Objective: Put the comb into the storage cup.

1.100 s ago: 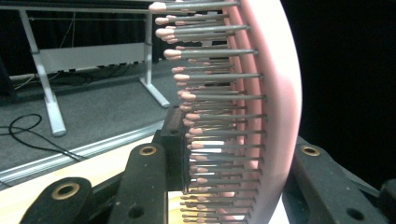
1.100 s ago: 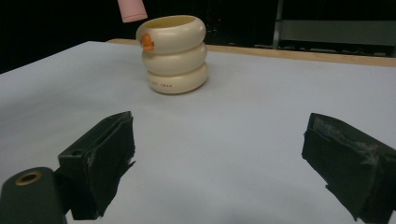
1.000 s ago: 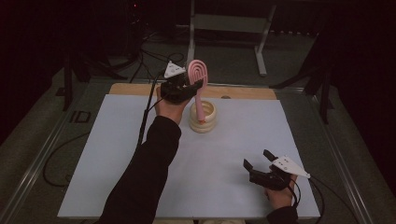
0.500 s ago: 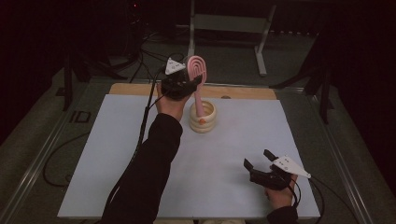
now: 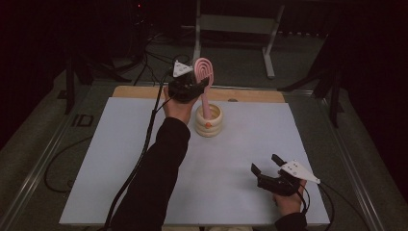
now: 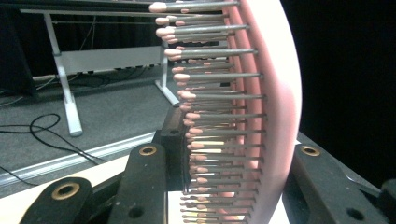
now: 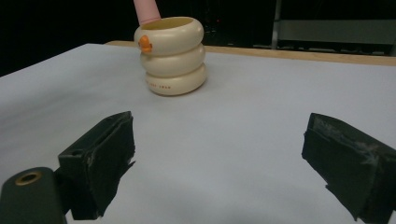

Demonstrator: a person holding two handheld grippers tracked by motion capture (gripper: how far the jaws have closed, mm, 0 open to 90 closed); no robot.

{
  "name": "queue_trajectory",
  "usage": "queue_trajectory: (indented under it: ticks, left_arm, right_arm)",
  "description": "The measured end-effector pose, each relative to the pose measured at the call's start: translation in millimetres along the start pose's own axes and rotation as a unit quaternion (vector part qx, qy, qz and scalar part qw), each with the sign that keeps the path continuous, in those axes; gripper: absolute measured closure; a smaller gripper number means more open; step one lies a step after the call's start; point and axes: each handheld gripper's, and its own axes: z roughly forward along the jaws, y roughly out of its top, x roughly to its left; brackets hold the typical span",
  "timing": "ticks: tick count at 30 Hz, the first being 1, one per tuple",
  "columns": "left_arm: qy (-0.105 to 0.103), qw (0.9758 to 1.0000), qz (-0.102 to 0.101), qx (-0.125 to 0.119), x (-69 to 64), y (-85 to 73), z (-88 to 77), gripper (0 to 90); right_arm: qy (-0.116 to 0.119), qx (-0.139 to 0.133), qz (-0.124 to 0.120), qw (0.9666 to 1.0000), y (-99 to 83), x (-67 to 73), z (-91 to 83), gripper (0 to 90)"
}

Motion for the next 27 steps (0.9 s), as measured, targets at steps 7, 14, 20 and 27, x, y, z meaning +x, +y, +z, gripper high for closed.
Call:
queue_trajectory:
  ticks: [7,14,20,27]
  left_arm:
    - [0.002,1.0000,-0.002,-0.002,-0.7,-2.2,5.3,64.1]
    - [0.003,1.0000,0.001,0.001,-3.9,-2.6,8.9,64.1]
    - [0.001,1.0000,0.009,0.003,-10.0,-2.6,14.7,64.1]
    - [0.001,0.9999,0.007,0.008,-12.1,-6.2,18.6,64.1]
  right_arm:
    - [-0.002,0.000,0.000,1.0000,-0.3,-0.3,0.4,9.1]
    - [-0.002,0.001,0.001,1.0000,-0.2,-0.6,0.3,9.1]
    - [-0.003,-0.003,0.002,1.0000,0.1,-0.2,0.1,9.1]
    - [-0.003,-0.005,0.001,1.0000,0.4,-0.7,-0.3,9.1]
